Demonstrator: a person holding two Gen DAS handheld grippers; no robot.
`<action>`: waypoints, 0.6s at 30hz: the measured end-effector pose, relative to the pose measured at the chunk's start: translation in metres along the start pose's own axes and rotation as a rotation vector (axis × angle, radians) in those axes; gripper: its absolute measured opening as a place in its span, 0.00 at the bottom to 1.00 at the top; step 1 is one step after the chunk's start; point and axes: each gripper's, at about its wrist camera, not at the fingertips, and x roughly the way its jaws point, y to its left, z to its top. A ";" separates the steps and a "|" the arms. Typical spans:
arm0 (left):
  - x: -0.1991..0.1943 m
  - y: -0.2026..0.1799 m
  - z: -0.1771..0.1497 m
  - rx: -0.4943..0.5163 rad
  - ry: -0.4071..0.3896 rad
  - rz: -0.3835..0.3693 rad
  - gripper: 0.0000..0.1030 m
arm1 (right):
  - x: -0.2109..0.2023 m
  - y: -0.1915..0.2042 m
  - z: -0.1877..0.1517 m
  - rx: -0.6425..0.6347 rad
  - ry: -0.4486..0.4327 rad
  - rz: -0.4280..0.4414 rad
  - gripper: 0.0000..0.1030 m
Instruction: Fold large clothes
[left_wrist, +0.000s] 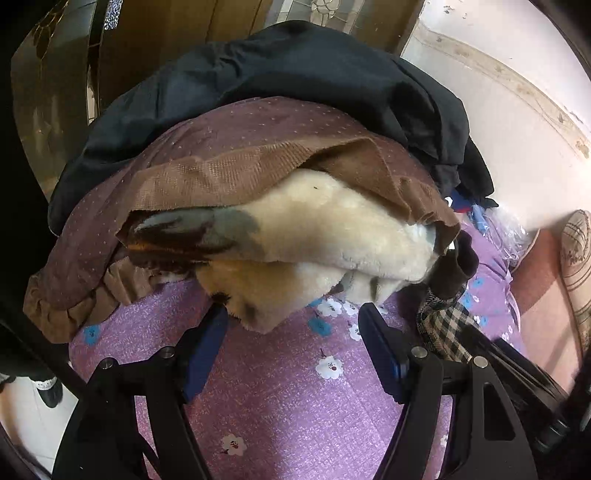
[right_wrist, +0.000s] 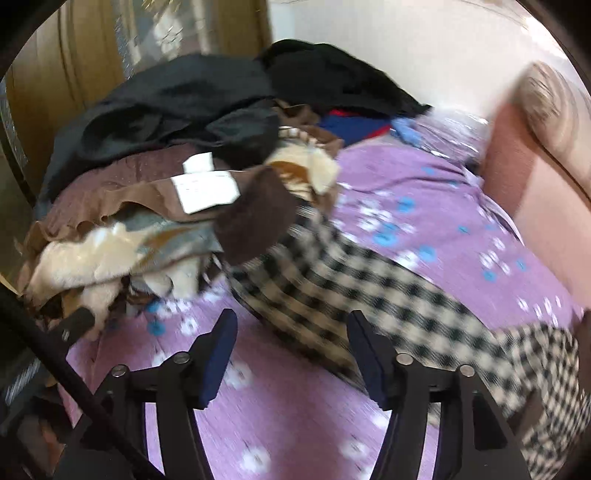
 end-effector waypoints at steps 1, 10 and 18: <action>0.001 0.001 0.000 -0.005 0.004 -0.001 0.70 | 0.005 0.008 0.003 -0.011 0.002 -0.008 0.67; 0.007 -0.007 -0.003 -0.013 0.027 -0.017 0.70 | 0.051 0.033 0.024 -0.023 0.020 -0.079 0.67; 0.007 -0.033 -0.011 0.040 0.027 -0.031 0.70 | 0.029 -0.001 0.030 0.093 0.003 -0.078 0.09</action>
